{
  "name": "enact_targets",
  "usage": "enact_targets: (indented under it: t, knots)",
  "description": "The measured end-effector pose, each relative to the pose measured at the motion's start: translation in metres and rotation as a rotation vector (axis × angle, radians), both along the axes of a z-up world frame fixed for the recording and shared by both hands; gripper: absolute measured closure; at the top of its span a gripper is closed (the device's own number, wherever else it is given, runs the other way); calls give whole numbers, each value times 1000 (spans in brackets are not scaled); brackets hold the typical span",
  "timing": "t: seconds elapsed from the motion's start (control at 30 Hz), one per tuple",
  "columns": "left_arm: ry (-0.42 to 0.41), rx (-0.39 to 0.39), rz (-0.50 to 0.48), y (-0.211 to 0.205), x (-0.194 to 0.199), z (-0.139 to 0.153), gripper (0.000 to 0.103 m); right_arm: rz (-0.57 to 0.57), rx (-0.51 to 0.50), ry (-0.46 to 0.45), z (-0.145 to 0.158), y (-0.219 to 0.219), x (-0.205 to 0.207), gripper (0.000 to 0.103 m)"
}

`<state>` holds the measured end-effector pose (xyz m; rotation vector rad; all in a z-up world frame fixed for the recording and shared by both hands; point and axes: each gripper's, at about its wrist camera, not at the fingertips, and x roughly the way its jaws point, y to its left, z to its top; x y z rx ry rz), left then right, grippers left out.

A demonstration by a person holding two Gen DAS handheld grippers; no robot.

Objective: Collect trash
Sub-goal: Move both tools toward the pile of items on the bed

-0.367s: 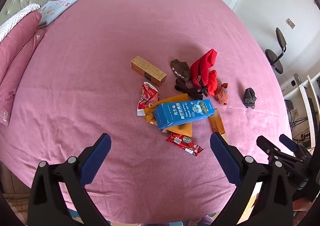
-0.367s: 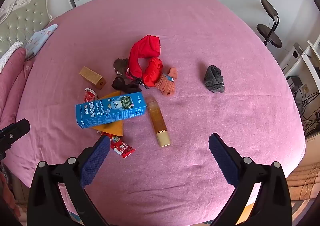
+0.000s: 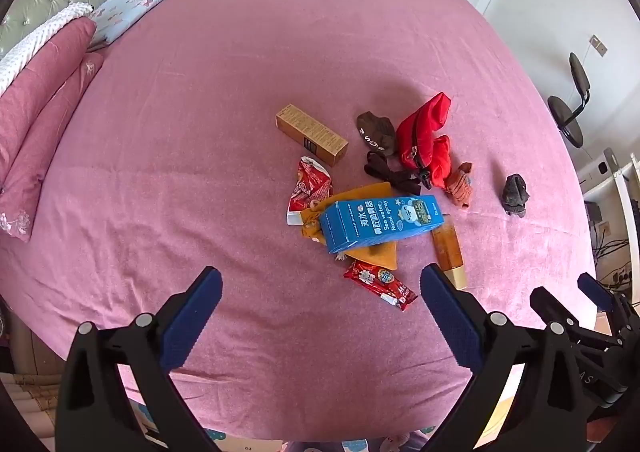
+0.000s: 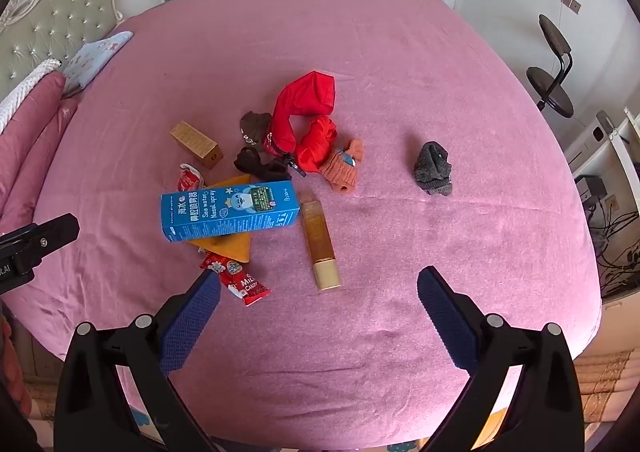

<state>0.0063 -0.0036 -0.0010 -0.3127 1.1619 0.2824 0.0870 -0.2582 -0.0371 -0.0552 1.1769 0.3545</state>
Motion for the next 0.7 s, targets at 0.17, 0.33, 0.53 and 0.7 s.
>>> enact_targets:
  t: [0.17, 0.33, 0.53, 0.7]
  knots:
    - [25, -67, 69, -2, -7, -6, 4, 0, -30, 10, 6, -11, 8, 8]
    - [17, -104, 88, -10, -13, -11, 4, 43, -47, 3, 4, -16, 13, 8]
    - [27, -91, 73, -24, -12, -14, 4, 59, -24, 33, 0, -21, 16, 8]
    - [41, -77, 56, -33, -10, -13, 4, 53, -8, 67, -4, -27, 15, 8]
